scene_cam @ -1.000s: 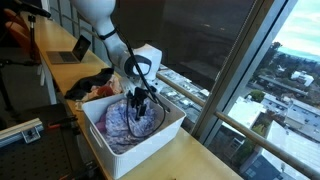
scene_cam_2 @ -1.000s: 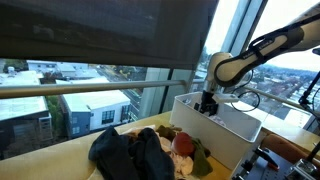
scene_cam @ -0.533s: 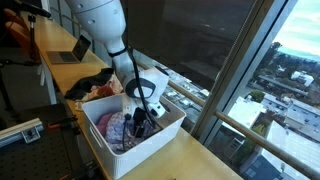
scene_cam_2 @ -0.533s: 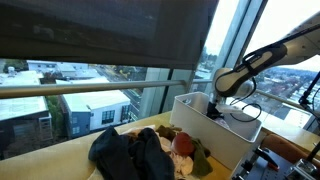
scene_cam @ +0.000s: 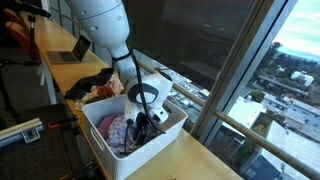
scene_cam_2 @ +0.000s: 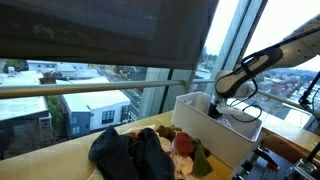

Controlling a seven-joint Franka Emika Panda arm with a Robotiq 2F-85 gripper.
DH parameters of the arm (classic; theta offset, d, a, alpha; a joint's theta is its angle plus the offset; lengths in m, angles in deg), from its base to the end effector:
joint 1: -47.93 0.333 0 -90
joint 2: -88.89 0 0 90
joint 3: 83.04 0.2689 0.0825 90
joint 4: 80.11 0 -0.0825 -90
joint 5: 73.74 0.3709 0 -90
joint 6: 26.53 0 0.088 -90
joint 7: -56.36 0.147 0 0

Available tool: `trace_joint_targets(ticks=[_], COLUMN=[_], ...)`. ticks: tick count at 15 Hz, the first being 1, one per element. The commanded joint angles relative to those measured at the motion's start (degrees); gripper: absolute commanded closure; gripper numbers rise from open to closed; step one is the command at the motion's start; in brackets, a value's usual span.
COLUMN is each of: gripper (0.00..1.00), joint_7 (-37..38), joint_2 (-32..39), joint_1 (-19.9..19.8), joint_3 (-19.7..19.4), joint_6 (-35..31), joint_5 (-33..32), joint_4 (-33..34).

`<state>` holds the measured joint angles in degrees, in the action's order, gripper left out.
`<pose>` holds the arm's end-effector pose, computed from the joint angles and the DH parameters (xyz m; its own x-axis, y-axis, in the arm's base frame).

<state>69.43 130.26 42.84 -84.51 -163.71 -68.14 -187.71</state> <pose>0.5544 -0.0616 0.0433 0.8941 -0.3971 -0.2070 -0.4032 -0.9150 0.0137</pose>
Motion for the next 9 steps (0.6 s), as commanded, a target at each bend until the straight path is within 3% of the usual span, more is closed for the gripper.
trace_joint_targets(ticks=[1, 6, 9], gripper=[0.63, 0.98, 0.96], joint_7=[-1.9, -2.1, -2.4], joint_2=[1.7, -1.6, -5.2], joint_1=[-0.2, -0.2, -0.4], joint_3=[-0.9, -1.2, -1.6], joint_6=[0.0, 1.9, 3.8], joint_5=[1.1, 0.8, 0.7], joint_4=[1.4, 0.7, 0.4])
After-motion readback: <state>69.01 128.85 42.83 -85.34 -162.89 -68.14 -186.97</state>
